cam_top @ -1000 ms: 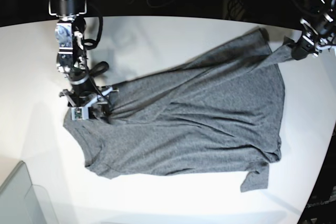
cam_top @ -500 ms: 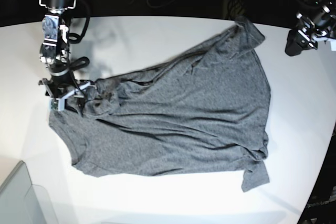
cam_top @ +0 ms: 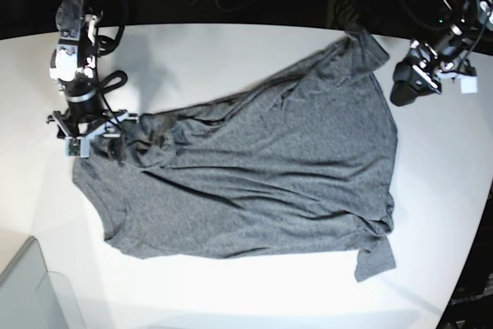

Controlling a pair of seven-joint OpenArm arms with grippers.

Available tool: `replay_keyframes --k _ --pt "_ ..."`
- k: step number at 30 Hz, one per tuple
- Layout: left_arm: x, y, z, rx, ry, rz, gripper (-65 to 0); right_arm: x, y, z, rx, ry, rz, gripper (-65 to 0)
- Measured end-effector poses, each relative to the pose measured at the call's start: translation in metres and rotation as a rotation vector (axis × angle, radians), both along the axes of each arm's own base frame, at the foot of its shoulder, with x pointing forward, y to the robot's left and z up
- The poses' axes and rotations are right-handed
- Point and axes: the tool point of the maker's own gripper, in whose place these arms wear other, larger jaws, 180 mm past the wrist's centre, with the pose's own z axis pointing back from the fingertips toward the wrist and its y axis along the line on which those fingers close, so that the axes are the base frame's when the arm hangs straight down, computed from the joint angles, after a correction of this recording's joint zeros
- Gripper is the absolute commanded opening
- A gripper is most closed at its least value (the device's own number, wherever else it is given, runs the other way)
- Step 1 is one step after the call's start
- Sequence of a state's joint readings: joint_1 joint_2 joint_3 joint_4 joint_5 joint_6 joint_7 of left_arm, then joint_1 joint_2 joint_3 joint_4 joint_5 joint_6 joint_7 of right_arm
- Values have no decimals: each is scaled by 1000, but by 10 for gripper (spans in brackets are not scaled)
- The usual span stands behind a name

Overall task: Layout the t-shirt on the table in an organized manner, then fold the t-shirt properly
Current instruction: 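Hold the shirt corners with both grippers and pull them apart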

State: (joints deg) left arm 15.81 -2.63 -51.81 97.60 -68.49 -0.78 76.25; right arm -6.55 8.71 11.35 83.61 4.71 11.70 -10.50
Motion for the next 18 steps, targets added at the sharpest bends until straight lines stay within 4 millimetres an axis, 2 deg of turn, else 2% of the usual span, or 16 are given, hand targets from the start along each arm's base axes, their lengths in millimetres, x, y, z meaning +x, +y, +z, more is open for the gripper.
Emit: replay_keyframes --k 3,6,8,13,18 --pt "5 -14 -13 25 47 -24 -275 -1 0 0 -1 -1 0 -196" --pt "10 -44 -22 8 72 -83 -266 1 -3 3 -12 -9 4 -195" --pt "8 -56 -27 8 92 -116 -230 -2 -7 1 -19 -1 3 -195" --pt "-9 -74 -43 34 167 -181 -141 -17 -25 -5 -31 22 -41 -194" --pt "-30 -71 -53 32 218 -171 -115 -26 -29 -10 -34 40 -52 -192"
